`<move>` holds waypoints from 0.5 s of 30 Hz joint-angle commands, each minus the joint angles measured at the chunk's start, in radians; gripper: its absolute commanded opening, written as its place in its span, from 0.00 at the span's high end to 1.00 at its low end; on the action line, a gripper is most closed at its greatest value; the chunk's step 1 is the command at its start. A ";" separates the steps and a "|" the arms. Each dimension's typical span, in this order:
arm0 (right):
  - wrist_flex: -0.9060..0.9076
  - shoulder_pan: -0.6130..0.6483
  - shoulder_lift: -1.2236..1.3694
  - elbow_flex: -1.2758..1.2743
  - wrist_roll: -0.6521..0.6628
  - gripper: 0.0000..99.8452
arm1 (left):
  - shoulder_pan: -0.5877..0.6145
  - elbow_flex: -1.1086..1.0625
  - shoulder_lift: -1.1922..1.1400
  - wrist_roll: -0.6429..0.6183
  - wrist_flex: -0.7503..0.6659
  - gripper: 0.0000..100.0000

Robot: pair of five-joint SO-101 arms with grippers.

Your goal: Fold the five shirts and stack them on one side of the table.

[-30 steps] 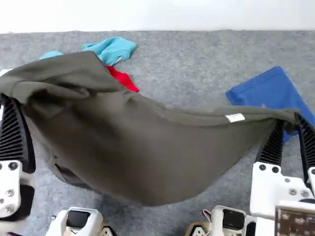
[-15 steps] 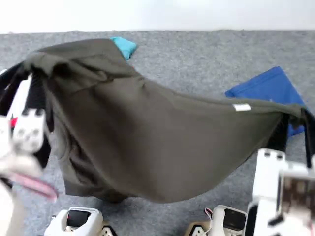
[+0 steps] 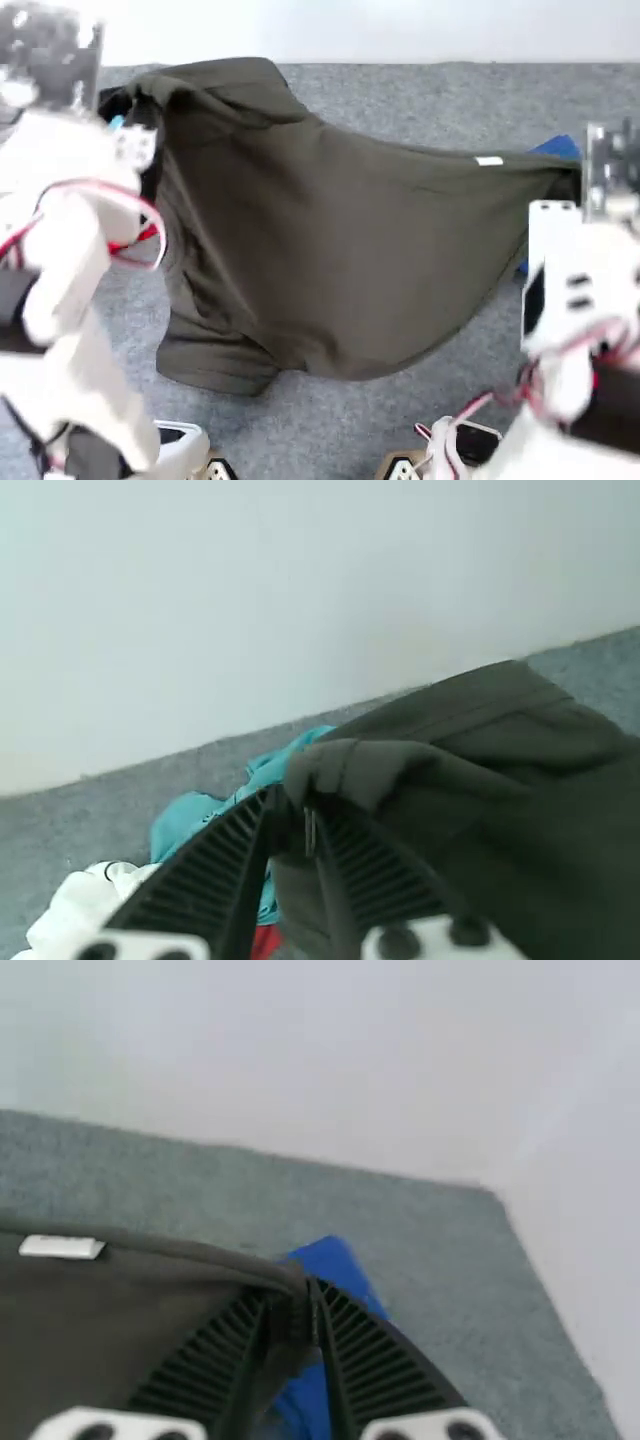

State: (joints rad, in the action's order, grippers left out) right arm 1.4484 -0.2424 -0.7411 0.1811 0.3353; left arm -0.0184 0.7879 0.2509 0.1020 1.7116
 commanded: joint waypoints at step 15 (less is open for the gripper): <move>-0.774 0.044 0.567 -0.295 -0.008 0.99 | 0.087 0.007 -0.425 0.012 -0.273 0.98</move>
State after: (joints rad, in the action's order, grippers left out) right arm 0.7979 -0.2286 -0.2087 -0.1181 0.3353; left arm 0.0322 0.7848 -0.1465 0.1020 1.4937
